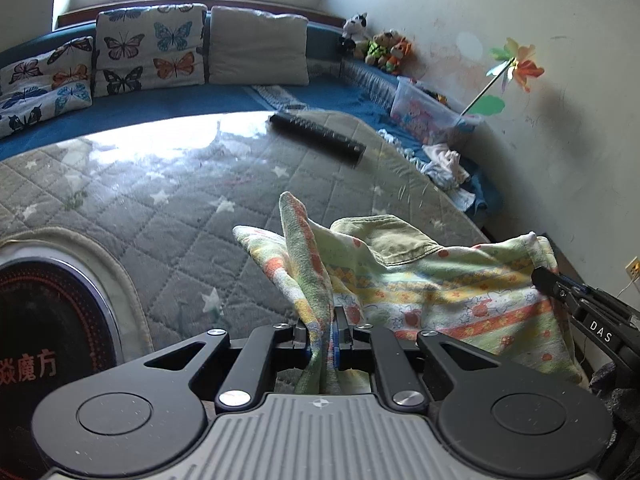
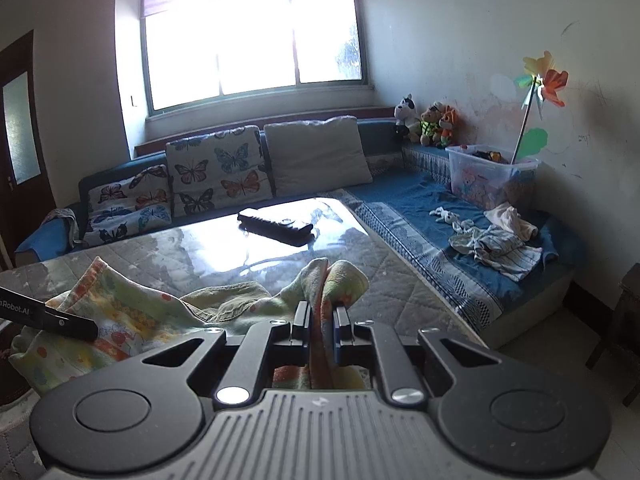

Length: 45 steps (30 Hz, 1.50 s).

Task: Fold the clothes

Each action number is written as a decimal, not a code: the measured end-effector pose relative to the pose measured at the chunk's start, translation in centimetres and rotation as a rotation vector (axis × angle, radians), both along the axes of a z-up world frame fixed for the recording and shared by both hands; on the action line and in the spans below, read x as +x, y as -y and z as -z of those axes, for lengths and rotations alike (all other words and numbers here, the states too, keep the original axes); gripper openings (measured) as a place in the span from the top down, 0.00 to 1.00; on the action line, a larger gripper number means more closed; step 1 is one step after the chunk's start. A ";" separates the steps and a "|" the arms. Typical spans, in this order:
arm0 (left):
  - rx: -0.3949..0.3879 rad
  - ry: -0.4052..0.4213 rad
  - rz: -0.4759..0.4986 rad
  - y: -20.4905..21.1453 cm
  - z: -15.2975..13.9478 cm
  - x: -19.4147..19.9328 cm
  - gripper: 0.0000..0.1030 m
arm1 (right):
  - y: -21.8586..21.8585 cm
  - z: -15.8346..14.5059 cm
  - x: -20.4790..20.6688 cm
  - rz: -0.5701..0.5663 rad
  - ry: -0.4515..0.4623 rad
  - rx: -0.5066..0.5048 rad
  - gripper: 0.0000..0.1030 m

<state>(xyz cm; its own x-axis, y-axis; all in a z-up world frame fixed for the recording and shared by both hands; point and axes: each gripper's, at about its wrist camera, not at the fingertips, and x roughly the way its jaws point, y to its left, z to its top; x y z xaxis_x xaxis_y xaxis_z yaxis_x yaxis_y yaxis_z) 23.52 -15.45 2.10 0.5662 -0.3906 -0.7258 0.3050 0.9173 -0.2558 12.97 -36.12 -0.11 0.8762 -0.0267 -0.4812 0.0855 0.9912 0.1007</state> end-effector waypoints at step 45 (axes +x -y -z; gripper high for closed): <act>0.269 0.074 -0.014 2.1 3.6 4.0 0.21 | -5.8 5.2 8.7 -0.153 -0.203 -0.009 0.43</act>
